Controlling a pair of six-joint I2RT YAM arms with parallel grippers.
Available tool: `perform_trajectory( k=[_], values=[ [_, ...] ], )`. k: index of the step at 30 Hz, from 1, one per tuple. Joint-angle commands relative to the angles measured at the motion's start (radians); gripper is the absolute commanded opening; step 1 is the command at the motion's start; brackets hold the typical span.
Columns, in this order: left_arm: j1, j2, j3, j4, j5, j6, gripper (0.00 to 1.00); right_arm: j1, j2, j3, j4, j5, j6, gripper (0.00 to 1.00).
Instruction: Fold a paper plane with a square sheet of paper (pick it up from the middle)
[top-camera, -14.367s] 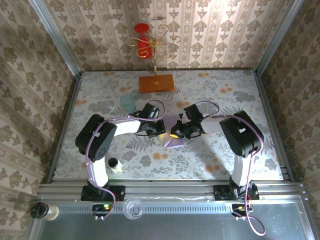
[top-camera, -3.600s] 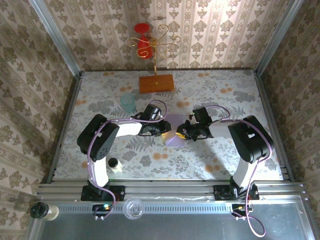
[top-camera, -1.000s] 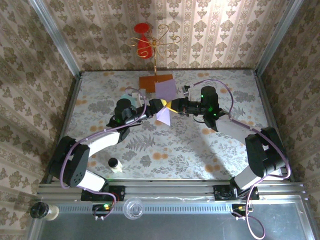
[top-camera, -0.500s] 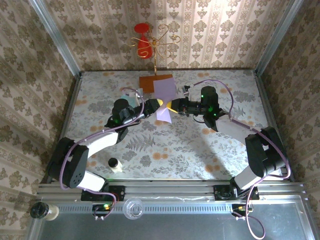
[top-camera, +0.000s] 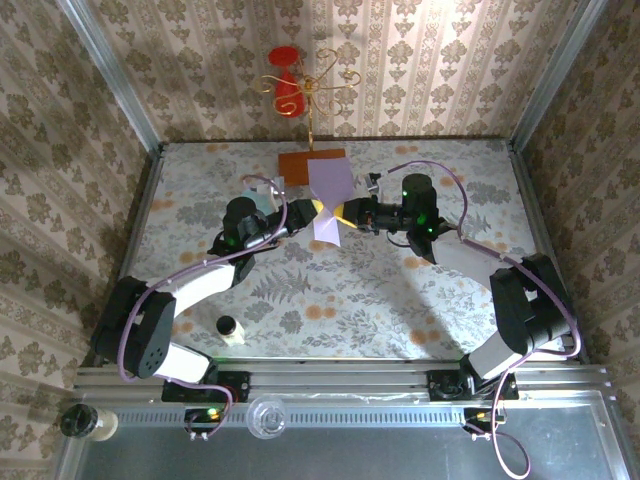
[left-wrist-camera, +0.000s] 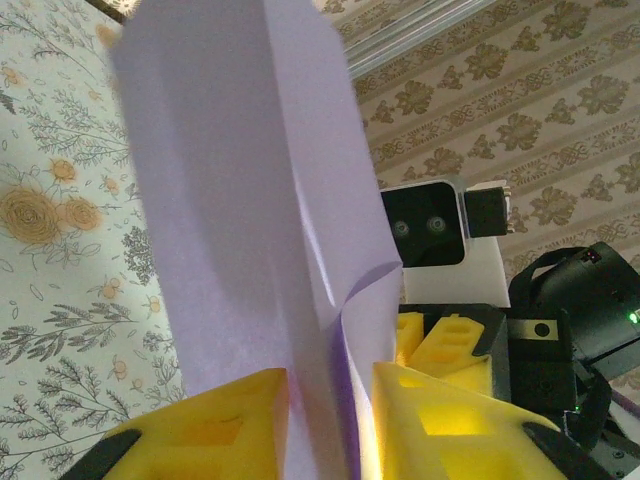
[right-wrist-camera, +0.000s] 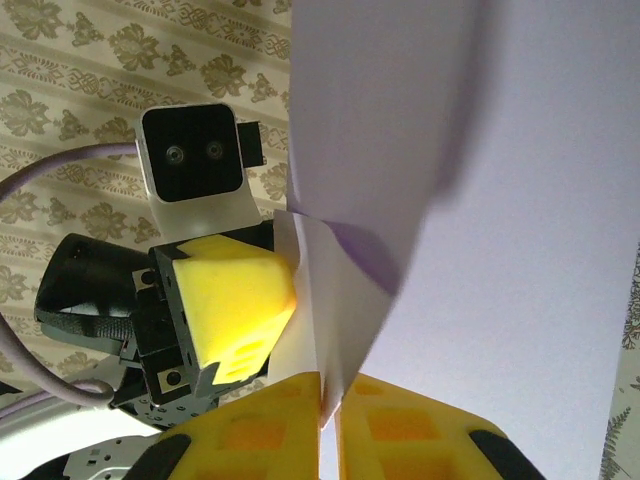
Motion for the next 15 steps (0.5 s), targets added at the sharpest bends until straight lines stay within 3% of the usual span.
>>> perform_trajectory(
  k=[1,9,15],
  values=[
    [0.007,-0.029,0.007,0.004,0.004,0.031,0.27,-0.006,-0.024,-0.007,-0.009,-0.021,-0.017,0.14],
    [0.008,-0.025,0.017,-0.009,0.01,0.038,0.16,-0.01,-0.025,-0.008,-0.03,-0.016,-0.027,0.2],
    [0.019,-0.038,0.022,-0.085,0.003,0.085,0.14,-0.044,-0.067,-0.009,-0.175,0.049,-0.101,0.4]
  ],
)
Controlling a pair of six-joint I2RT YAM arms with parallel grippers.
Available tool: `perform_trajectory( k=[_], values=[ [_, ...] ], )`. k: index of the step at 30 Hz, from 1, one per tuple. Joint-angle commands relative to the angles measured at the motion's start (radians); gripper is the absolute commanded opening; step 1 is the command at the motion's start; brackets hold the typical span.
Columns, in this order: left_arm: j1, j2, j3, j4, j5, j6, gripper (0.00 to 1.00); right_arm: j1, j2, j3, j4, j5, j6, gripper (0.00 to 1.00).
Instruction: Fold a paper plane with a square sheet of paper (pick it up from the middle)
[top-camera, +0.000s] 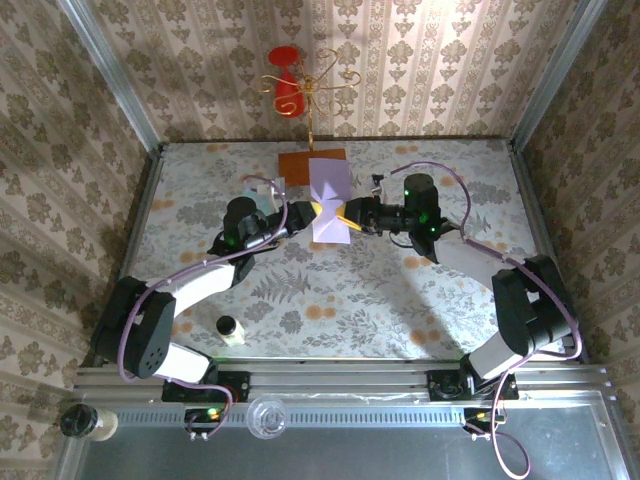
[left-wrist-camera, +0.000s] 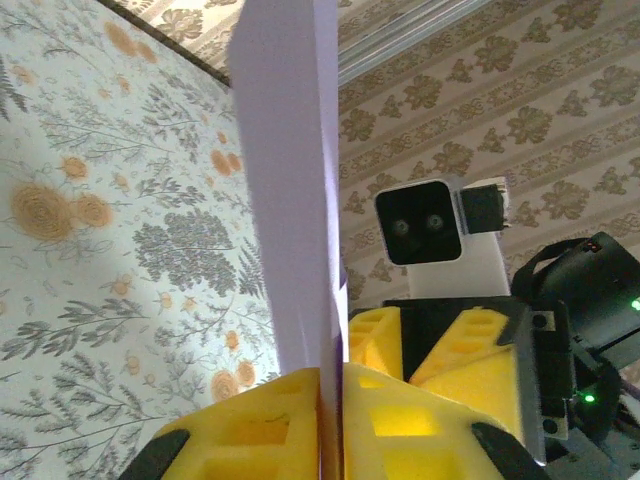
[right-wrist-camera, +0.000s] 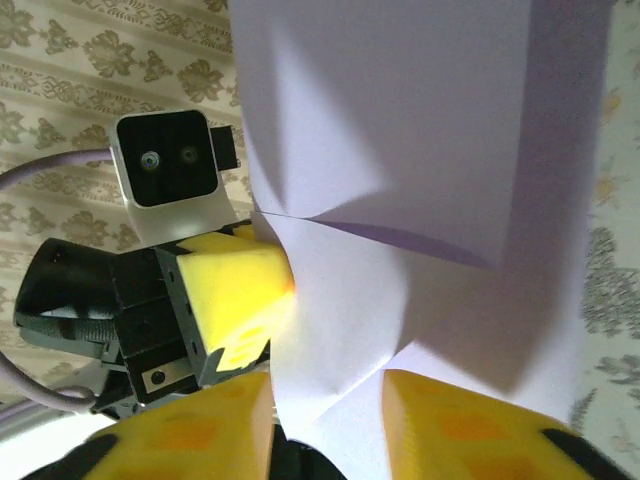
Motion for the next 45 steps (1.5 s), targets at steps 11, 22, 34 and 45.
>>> perform_trajectory(
  k=[11,22,34,45],
  values=[
    [-0.063,-0.074,0.251,-0.97,-0.424,0.574,0.1,-0.064,-0.141,0.035,-0.465,0.3,-0.256,0.51],
    [-0.24,0.167,0.637,-1.53,-1.05,0.755,0.05,-0.106,-0.153,0.027,-0.558,0.424,-0.277,0.51],
    [-0.375,0.537,0.916,-1.767,-1.242,0.665,0.07,-0.19,-0.216,-0.04,-0.58,0.51,-0.215,0.51],
    [-0.328,0.453,0.776,-1.479,-0.807,0.585,0.44,-0.217,-0.273,-0.019,-0.679,0.595,-0.273,0.51]
  ],
)
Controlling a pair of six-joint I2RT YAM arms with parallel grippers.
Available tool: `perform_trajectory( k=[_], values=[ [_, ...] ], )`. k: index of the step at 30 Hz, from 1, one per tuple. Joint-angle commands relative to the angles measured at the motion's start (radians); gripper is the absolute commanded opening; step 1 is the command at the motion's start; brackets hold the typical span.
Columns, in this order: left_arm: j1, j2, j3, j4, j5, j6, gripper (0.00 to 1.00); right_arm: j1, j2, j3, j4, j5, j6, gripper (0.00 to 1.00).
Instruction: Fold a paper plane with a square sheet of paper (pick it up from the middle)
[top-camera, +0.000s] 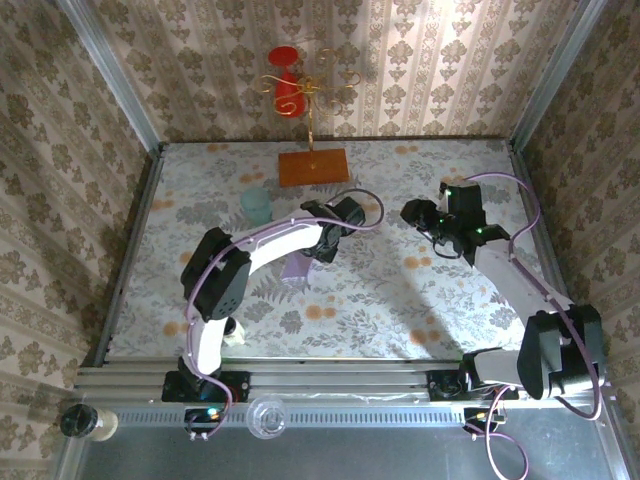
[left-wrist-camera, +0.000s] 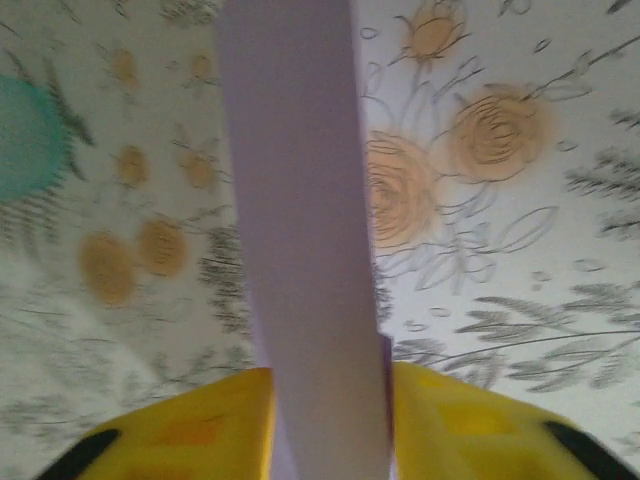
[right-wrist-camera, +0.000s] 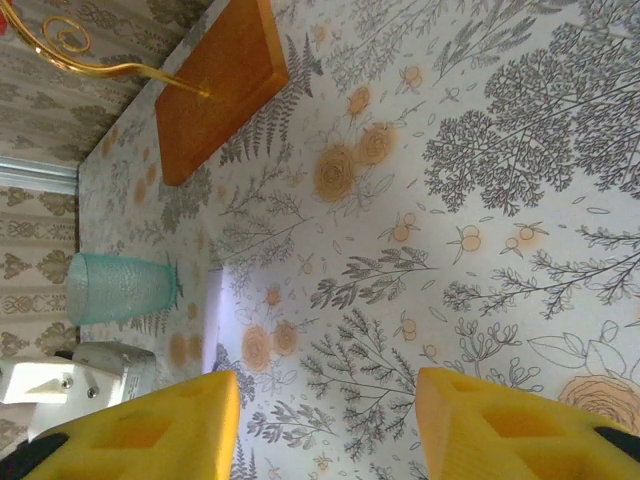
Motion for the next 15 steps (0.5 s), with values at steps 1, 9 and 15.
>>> perform_trajectory(
  k=[1,9,15],
  values=[
    [0.047,-0.126,-0.084,0.145,0.214,-0.034,0.49,0.008,-0.014,0.022,-0.054,0.045,-0.044,0.51],
    [0.236,-0.394,-0.398,0.463,0.442,-0.158,0.74,0.197,0.082,0.086,-0.069,0.086,-0.087,0.46],
    [0.357,-0.556,-0.589,0.549,0.444,-0.224,0.91,0.397,0.285,0.187,-0.061,0.066,-0.111,0.27]
  ],
)
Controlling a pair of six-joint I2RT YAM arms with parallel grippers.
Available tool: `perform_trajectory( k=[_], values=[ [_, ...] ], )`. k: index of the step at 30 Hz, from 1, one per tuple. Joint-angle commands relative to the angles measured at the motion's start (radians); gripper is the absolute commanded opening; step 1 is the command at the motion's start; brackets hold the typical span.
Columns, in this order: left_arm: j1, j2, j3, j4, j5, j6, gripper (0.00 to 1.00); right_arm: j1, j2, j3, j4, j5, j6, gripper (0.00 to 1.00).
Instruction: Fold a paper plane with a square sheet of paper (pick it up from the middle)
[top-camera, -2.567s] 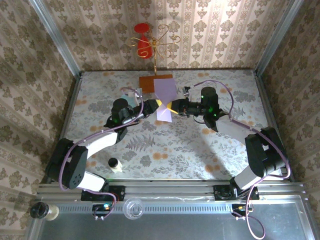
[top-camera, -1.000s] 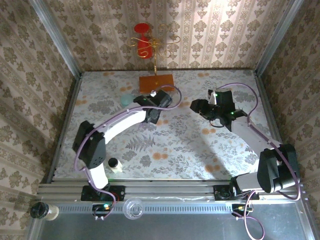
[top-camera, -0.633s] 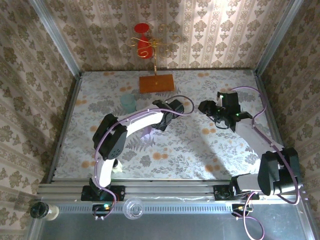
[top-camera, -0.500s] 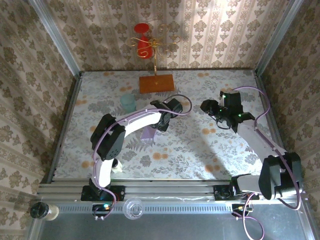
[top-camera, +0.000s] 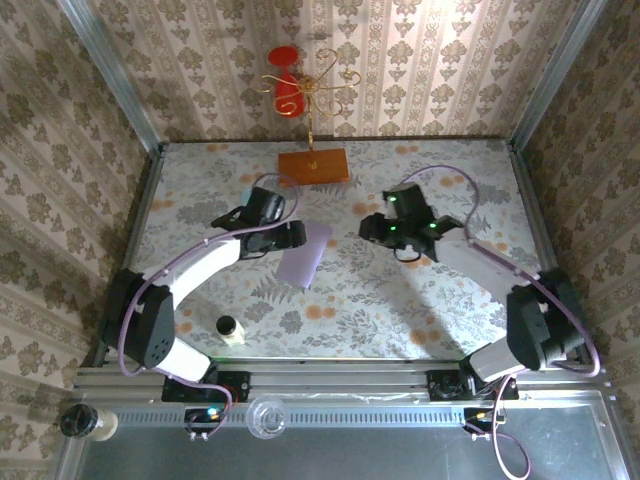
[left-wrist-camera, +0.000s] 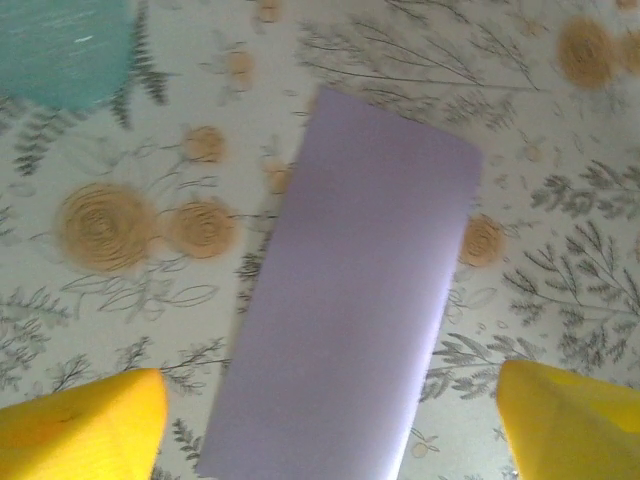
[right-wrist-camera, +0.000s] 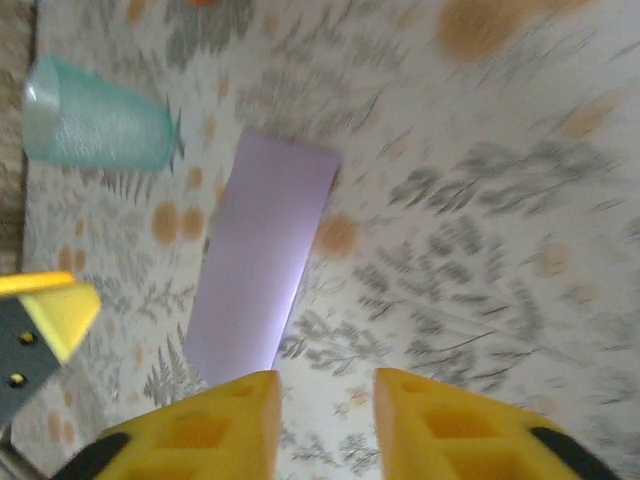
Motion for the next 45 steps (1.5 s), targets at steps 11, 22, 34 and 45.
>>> perform_trajectory(
  k=[11,22,34,45],
  values=[
    [0.113,-0.15,-0.15,0.091,0.066,-0.074,0.95,0.258,0.429,0.339,-0.191,0.013,-0.082,0.09],
    [0.127,-0.205,-0.193,0.133,0.073,-0.048,1.0,0.278,0.594,0.476,-0.272,-0.021,-0.102,0.06],
    [0.127,-0.175,-0.183,0.137,0.098,-0.06,1.0,0.247,0.629,0.467,-0.381,-0.004,-0.191,0.07],
    [0.119,-0.105,-0.192,0.224,0.184,-0.081,1.0,0.157,0.404,0.24,-0.455,0.056,-0.429,0.1]
  ],
)
